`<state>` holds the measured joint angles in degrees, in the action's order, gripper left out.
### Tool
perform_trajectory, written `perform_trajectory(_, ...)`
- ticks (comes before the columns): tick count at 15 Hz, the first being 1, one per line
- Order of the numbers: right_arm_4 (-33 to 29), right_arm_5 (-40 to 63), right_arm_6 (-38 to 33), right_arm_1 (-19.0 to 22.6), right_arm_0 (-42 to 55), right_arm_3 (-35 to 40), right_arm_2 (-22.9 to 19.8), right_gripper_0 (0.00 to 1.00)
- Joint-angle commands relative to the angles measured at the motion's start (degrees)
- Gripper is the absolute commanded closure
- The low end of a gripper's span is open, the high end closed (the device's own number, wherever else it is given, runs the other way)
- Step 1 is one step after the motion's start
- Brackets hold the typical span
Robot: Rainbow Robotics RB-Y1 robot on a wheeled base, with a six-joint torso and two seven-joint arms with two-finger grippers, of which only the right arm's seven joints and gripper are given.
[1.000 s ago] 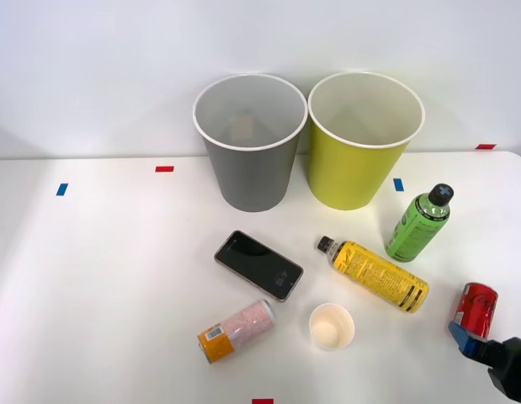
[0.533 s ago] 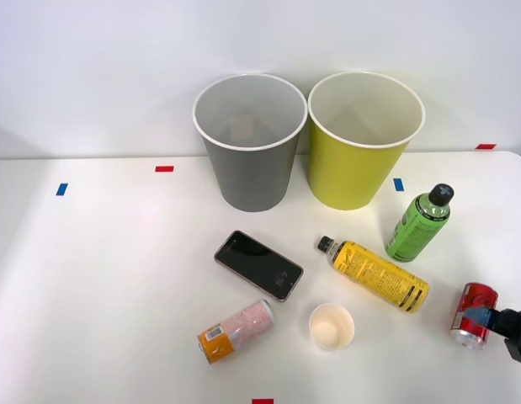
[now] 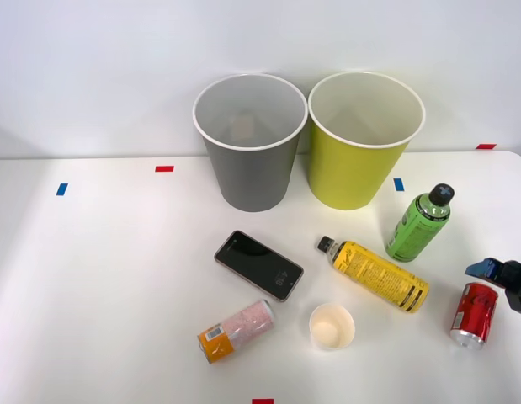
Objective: Put cans in the gray bin, plastic bottles in the light green bin
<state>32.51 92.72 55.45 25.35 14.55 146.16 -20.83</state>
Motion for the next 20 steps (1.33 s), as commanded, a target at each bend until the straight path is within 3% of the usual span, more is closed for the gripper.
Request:
perform_trajectory(1,-1.66,5.11,-0.96,2.24,-1.63,-1.49,0.00,0.00)
perform_trajectory(3,-3.07,11.26,-2.63,2.24,-4.35,-2.02,0.26,0.00)
perform_trajectory(6,-3.77,11.43,-7.02,2.33,-7.43,-6.23,2.46,0.00)
perform_trajectory(11,-4.30,11.43,-7.02,2.95,-9.80,-11.33,4.13,0.00)
perform_trajectory(15,-5.97,9.85,-6.85,4.70,-10.24,-14.23,8.18,0.00)
perform_trajectory(20,-6.32,9.32,-6.50,4.70,-13.23,-18.45,9.32,0.00)
